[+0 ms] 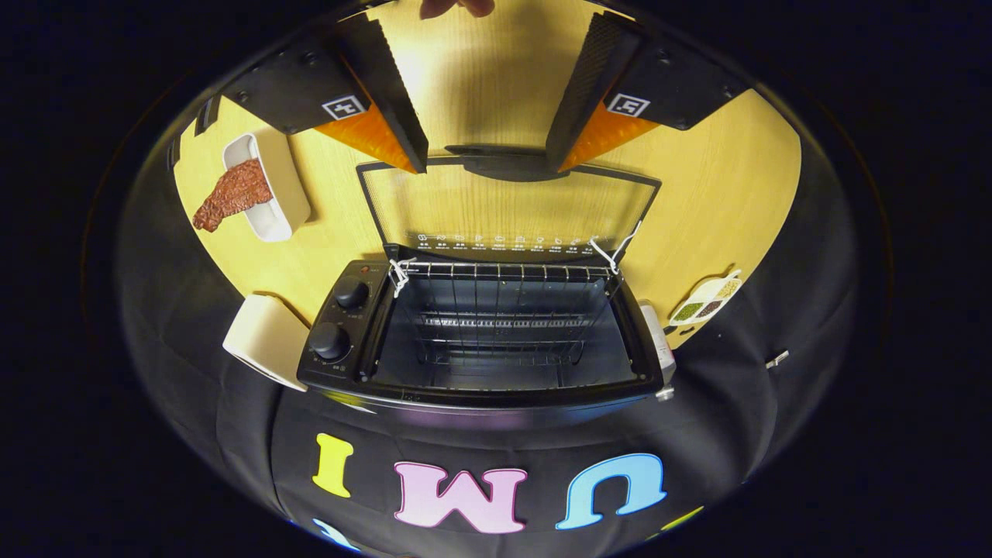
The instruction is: Open the toaster oven, put the food inside, and close the toaster oven door.
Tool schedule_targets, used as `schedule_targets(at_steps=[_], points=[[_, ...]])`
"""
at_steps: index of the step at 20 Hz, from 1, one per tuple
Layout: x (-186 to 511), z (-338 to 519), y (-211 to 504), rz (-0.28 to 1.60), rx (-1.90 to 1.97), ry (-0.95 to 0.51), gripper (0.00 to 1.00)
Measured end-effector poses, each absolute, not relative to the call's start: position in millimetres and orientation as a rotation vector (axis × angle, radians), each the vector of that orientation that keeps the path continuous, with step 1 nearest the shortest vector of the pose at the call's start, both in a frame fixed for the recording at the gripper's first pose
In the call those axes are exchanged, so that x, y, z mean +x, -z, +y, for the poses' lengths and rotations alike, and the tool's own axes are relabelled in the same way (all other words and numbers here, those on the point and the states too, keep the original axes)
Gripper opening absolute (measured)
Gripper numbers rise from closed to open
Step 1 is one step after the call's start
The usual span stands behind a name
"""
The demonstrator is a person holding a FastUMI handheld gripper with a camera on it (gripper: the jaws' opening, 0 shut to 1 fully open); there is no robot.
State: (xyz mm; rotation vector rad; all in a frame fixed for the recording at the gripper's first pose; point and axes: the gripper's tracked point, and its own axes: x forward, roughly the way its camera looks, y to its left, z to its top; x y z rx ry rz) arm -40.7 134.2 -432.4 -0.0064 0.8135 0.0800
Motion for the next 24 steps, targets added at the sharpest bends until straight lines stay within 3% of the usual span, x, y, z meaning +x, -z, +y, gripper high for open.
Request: schedule_targets(at_steps=[11, 17, 24], points=[[-38, 97, 343, 0.664, 0.001, -0.266, 0.96], [-31, 26, 287, 0.61, 0.045, -0.329, 0.96], [-31, -74, 279, 0.692, 0.216, -0.381, 0.96]])
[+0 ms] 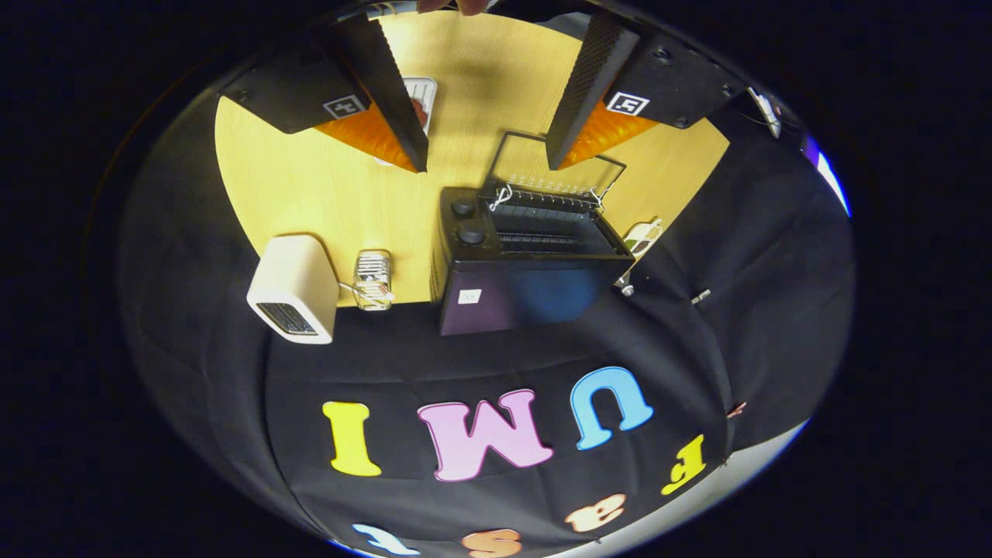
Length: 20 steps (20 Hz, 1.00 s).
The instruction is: Open the toaster oven, put the food inside, and close the toaster oven door.
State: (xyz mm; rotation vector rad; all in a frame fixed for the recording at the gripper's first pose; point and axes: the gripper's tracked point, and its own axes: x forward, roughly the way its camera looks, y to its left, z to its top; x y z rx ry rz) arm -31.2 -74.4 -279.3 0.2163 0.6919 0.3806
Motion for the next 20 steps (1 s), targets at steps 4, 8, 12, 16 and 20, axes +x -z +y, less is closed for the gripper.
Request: schedule_targets(at_steps=[4, 8, 12, 16, 20], points=[[-29, -122, 289, 0.758, 0.322, -0.456, 0.98], [-19, -157, 319, 0.916, 0.439, -0.482, 0.98], [-15, -178, 368, 1.094, 0.404, -0.529, 0.98], [-6, -183, 410, 1.22, 0.376, -0.6, 0.98], [-5, -175, 439, 1.342, 0.409, -0.64, 0.96]])
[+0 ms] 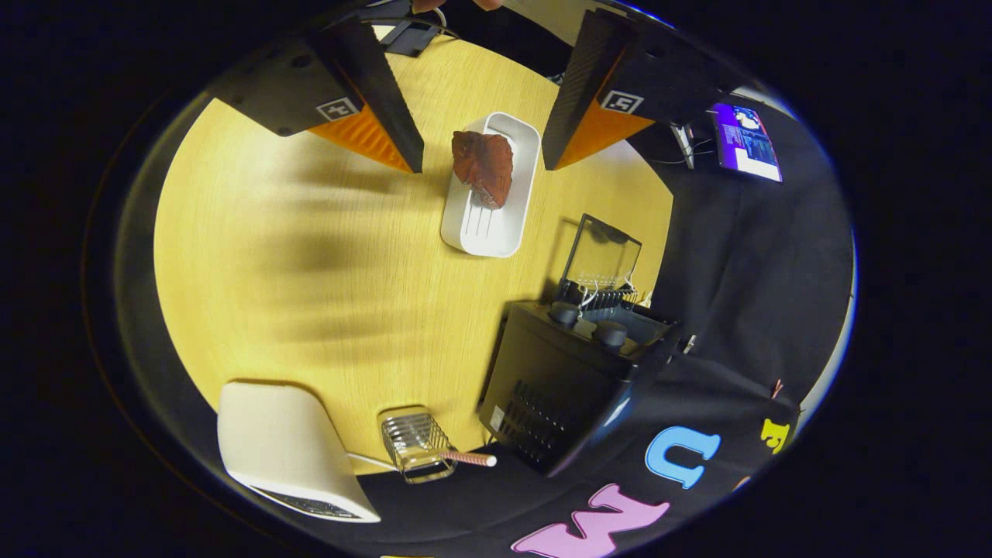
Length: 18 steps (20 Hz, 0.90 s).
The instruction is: Open the toaster oven, put the food inside, and close the toaster oven door.
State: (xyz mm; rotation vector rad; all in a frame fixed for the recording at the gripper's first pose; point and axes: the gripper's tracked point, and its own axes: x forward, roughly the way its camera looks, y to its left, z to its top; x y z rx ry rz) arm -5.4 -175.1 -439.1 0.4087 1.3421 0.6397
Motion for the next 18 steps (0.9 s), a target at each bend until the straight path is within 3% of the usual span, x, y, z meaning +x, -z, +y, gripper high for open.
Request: schedule_targets(at_steps=[3, 5, 6, 10, 18], points=[[-2, -165, 446, 1.386, 0.45, -0.669, 0.87], [-5, -159, 447, 1.429, 0.486, -0.683, 0.74], [-6, -160, 449, 1.444, 0.49, -0.677, 0.62], [-16, -158, 454, 1.514, 0.548, -0.666, 0.48], [-32, -162, 464, 1.53, 0.537, -0.613, 0.47]])
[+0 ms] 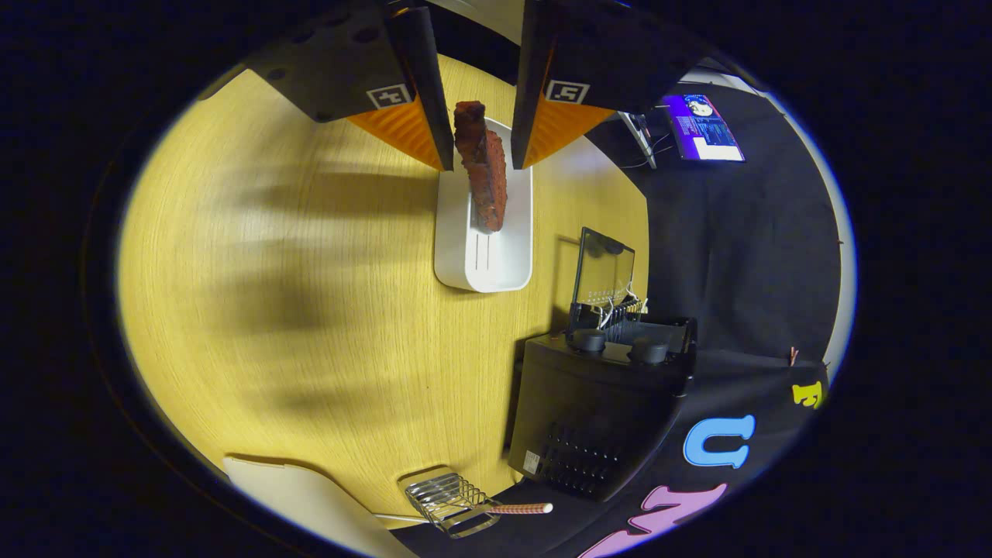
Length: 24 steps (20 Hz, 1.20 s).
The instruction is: Open the toaster oven, put the food inside, and close the toaster oven door.
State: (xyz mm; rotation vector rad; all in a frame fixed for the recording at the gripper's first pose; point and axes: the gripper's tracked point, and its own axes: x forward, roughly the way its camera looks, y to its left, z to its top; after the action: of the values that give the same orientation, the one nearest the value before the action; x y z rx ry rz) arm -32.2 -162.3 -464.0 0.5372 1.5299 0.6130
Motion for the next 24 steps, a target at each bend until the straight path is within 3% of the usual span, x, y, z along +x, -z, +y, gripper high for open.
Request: schedule_targets(at_steps=[4, 13, 15, 20, 24], points=[[-32, -161, 467, 1.478, 0.515, -0.592, 0.2], [-49, -153, 451, 1.439, 0.443, -0.643, 0.15], [-49, -149, 444, 1.389, 0.407, -0.664, 0.1], [-35, -138, 412, 1.208, 0.34, -0.636, 0.1], [-61, -123, 386, 1.182, 0.218, -0.658, 0.1]])
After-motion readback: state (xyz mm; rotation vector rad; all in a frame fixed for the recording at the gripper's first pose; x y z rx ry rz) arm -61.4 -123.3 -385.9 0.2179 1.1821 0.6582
